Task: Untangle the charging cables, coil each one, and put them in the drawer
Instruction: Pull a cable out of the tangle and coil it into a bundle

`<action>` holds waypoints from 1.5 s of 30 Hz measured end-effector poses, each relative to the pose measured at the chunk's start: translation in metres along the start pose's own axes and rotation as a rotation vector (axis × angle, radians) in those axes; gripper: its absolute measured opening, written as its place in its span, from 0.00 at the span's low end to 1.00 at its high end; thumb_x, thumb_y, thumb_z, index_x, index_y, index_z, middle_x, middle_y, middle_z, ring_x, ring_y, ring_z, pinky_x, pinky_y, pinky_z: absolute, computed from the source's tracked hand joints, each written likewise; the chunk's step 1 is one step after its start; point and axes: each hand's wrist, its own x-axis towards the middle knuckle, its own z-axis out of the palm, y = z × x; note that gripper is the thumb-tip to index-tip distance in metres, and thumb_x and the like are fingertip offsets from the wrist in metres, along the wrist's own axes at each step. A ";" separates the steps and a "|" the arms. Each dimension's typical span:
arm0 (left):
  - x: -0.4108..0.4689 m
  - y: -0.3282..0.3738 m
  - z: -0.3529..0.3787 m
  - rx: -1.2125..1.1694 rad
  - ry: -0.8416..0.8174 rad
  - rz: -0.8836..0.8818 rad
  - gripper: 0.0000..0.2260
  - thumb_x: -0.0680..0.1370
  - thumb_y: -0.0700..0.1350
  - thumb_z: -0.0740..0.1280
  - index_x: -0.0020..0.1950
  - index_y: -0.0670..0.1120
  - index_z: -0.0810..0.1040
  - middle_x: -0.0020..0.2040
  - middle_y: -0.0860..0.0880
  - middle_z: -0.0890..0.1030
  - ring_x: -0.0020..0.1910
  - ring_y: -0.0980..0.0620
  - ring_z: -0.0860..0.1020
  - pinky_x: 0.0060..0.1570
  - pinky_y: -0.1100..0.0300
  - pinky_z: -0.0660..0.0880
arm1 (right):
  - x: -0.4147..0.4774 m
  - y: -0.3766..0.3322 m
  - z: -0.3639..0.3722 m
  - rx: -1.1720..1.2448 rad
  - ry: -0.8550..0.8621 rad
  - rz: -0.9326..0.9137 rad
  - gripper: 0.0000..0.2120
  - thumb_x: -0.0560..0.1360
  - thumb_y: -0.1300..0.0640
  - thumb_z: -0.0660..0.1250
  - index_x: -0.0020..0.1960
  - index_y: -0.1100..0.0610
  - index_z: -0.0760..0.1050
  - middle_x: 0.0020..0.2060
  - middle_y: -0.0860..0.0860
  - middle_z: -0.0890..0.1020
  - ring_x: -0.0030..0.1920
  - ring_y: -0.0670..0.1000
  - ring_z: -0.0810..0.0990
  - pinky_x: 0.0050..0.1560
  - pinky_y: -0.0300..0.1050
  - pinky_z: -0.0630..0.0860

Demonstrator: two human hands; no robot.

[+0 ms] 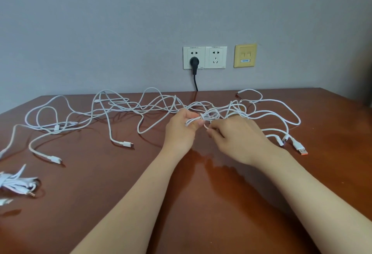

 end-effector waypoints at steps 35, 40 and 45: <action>-0.004 -0.004 0.003 -0.118 -0.021 -0.064 0.05 0.79 0.40 0.62 0.49 0.50 0.69 0.50 0.50 0.77 0.32 0.55 0.76 0.33 0.72 0.72 | 0.008 0.012 0.025 0.118 -0.018 0.015 0.09 0.78 0.55 0.58 0.47 0.57 0.76 0.45 0.55 0.79 0.49 0.59 0.76 0.44 0.47 0.69; -0.003 -0.006 0.003 0.126 0.014 0.003 0.07 0.78 0.40 0.64 0.47 0.52 0.70 0.53 0.48 0.78 0.54 0.47 0.76 0.51 0.57 0.73 | 0.004 0.003 0.016 0.256 0.083 -0.032 0.08 0.74 0.59 0.61 0.49 0.56 0.77 0.35 0.49 0.77 0.38 0.52 0.73 0.40 0.44 0.68; -0.009 -0.001 0.002 0.296 -0.008 0.101 0.06 0.76 0.38 0.63 0.46 0.50 0.71 0.45 0.51 0.75 0.44 0.52 0.73 0.36 0.65 0.64 | 0.005 0.000 0.017 0.676 0.125 0.189 0.07 0.68 0.62 0.68 0.39 0.51 0.75 0.26 0.46 0.76 0.28 0.40 0.74 0.33 0.32 0.69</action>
